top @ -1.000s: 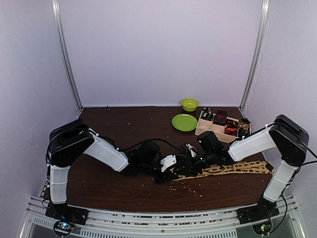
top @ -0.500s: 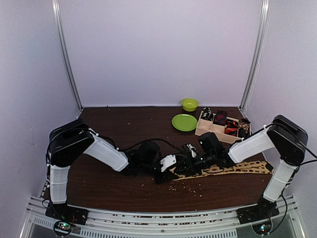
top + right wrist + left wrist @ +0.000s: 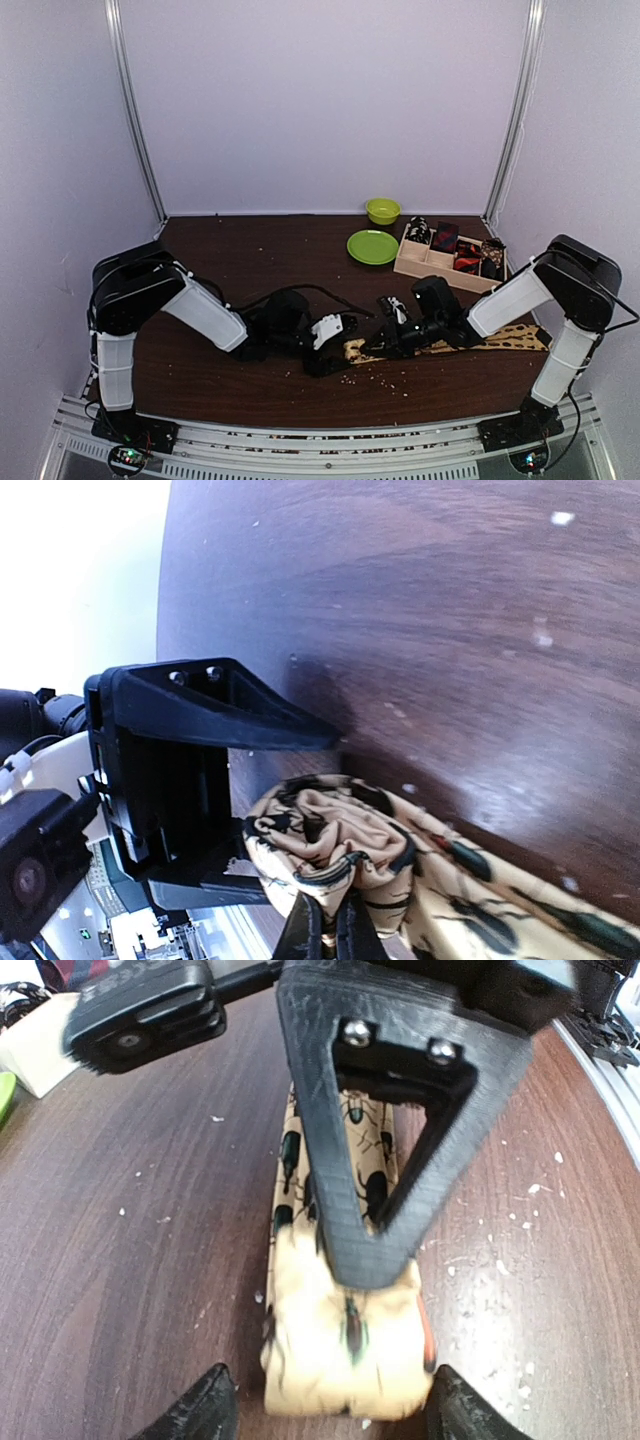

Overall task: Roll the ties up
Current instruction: Roll the tie at the center of the board.

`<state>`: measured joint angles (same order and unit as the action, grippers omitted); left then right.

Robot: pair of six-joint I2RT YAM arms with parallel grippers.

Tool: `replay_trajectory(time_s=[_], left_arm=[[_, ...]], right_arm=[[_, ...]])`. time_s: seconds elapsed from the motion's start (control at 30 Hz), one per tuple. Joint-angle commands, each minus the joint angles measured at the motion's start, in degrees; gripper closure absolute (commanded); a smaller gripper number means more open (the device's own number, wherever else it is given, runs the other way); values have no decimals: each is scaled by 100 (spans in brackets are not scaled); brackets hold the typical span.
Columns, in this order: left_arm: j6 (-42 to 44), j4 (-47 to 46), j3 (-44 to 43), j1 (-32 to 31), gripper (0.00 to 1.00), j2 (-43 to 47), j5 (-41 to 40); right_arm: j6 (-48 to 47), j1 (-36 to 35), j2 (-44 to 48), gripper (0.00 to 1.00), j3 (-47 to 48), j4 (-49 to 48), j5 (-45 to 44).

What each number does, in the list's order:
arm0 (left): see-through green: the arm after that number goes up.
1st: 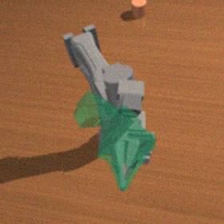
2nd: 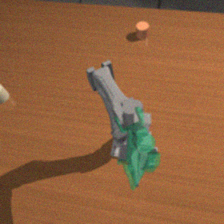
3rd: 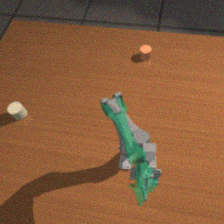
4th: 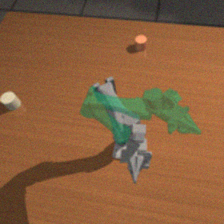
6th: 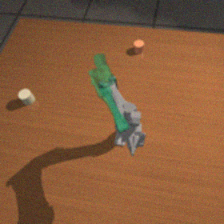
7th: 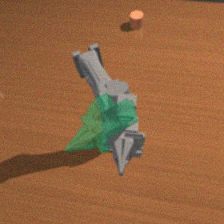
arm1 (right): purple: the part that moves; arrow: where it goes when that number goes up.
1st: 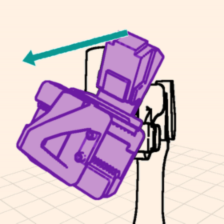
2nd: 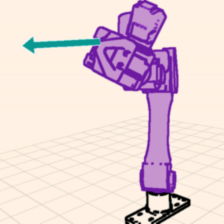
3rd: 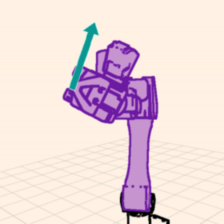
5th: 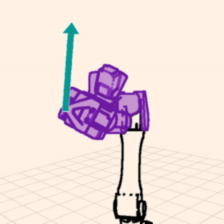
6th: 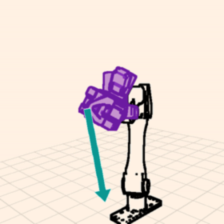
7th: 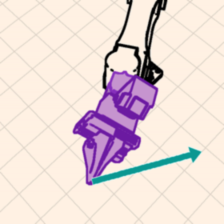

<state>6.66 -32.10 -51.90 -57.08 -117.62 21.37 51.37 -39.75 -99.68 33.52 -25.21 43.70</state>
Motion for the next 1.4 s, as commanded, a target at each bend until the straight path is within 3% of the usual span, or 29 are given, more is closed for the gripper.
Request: replay_trajectory(time_s=[0.0,0.33,0.5,0.6,0.73,0.9,1.0,1.37], left_arm=[[-279,-732,287,15,31,-30,-70],[-470,-1378,-29,-163,29,-524,-396],[-485,-1263,-477,-203,32,-845,-210],[-424,-1028,-695,-254,40,-964,-115],[-258,-437,-787,-274,62,-875,-92],[-32,61,-448,-269,68,-487,29],[70,378,-402,-270,69,-421,122],[72,449,-347,-269,69,-420,144]], right_arm=[[-144,218,-214,100,-330,482,-249],[-410,441,-298,100,-390,802,-270],[-426,447,-354,100,-405,810,-301],[-410,441,-325,100,-382,786,-284],[-417,442,-203,100,-345,794,-210],[-514,441,272,78,-286,959,-196],[-722,425,549,70,-49,1361,-284],[-868,147,503,72,497,1678,-153]])
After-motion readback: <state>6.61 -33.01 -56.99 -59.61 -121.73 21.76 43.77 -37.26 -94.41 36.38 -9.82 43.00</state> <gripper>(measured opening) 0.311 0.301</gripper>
